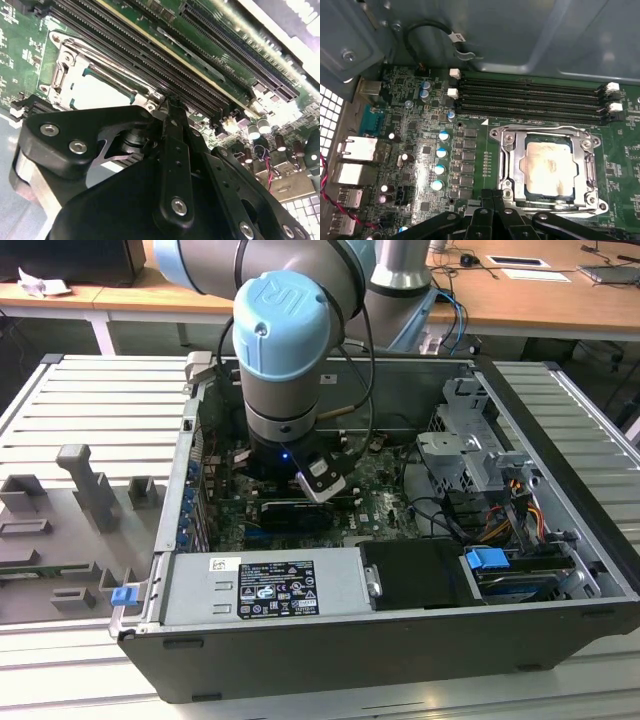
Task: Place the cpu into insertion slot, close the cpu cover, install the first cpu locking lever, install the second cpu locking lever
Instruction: 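Install the second cpu locking lever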
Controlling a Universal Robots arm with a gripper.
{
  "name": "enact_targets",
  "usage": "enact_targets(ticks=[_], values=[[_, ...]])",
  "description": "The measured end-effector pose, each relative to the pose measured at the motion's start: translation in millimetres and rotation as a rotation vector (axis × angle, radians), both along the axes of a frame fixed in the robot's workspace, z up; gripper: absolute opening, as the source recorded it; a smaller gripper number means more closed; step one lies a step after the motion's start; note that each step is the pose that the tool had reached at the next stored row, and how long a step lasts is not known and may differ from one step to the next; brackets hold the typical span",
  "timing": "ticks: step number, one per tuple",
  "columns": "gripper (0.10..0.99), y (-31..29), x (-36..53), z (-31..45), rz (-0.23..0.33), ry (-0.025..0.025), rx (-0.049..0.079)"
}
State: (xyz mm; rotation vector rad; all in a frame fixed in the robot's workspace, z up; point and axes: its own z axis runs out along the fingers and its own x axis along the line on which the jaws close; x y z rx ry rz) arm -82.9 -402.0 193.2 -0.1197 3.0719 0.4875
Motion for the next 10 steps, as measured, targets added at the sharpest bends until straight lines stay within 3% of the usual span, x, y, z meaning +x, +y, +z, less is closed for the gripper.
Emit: enact_targets(ticks=[10], values=[[0.106, 0.1, 0.0, 11.2, 0.000, -0.0002, 0.001]])
